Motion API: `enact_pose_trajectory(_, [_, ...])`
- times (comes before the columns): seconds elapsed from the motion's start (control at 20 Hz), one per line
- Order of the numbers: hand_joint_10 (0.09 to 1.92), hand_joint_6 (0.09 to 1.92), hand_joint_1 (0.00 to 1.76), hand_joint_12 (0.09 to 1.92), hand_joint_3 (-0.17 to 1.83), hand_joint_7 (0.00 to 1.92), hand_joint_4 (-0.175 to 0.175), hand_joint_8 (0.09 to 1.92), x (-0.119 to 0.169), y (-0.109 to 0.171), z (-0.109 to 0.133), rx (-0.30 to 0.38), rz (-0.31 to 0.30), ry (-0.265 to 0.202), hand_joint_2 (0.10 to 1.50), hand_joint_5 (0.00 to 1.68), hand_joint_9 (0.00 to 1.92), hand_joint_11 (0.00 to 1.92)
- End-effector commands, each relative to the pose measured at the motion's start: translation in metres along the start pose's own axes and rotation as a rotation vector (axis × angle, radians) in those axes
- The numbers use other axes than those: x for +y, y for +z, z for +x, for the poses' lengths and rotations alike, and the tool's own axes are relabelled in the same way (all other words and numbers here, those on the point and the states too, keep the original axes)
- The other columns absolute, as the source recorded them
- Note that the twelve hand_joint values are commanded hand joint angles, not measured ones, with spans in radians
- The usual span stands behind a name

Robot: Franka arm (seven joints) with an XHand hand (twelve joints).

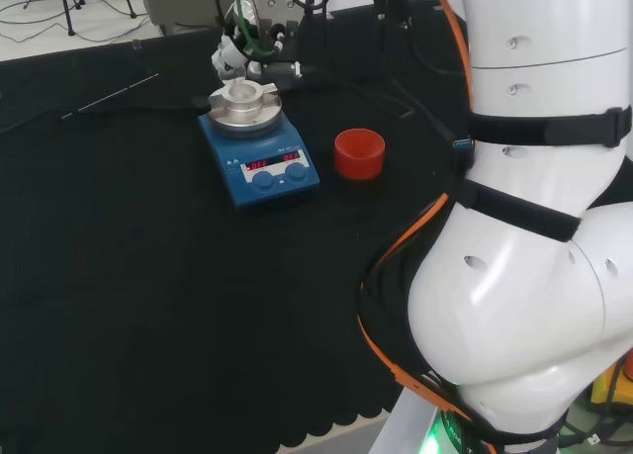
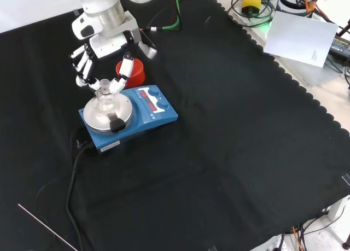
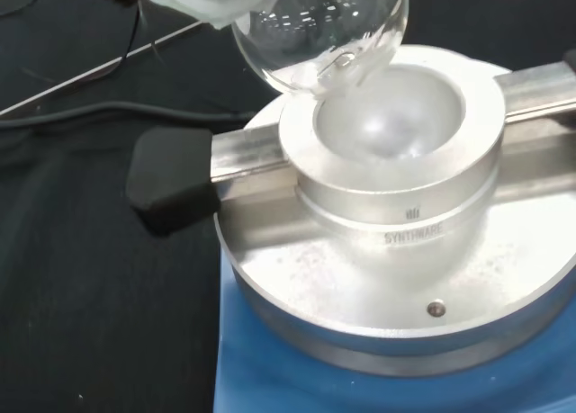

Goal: Place the round-bottom flask on the heater.

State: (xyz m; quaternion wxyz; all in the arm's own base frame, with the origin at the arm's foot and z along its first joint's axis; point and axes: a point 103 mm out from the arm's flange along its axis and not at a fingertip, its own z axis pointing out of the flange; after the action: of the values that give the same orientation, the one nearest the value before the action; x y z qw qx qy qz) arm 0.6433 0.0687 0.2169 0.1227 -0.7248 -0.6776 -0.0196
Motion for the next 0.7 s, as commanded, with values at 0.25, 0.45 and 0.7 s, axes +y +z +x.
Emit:
enact_pose_trajectory(0.25, [0.52, 1.32, 0.99, 1.35, 0.72, 0.56, 0.175, 0.56, 0.0076, 0.0147, 0.0026, -0.022, 0.018, 0.009, 0.82, 0.90, 0.71, 0.17])
enact_pose_trajectory(0.45, [0.52, 1.32, 0.99, 1.35, 0.73, 0.56, 0.175, 0.56, 0.0099, 0.0156, 0.0014, -0.014, 0.022, 0.018, 0.82, 0.90, 0.71, 0.17])
enact_pose_trajectory(0.7, [0.52, 1.32, 0.99, 1.35, 0.73, 0.56, 0.175, 0.56, 0.0143, 0.0160, -0.0034, -0.012, 0.020, 0.025, 0.82, 0.91, 0.71, 0.18])
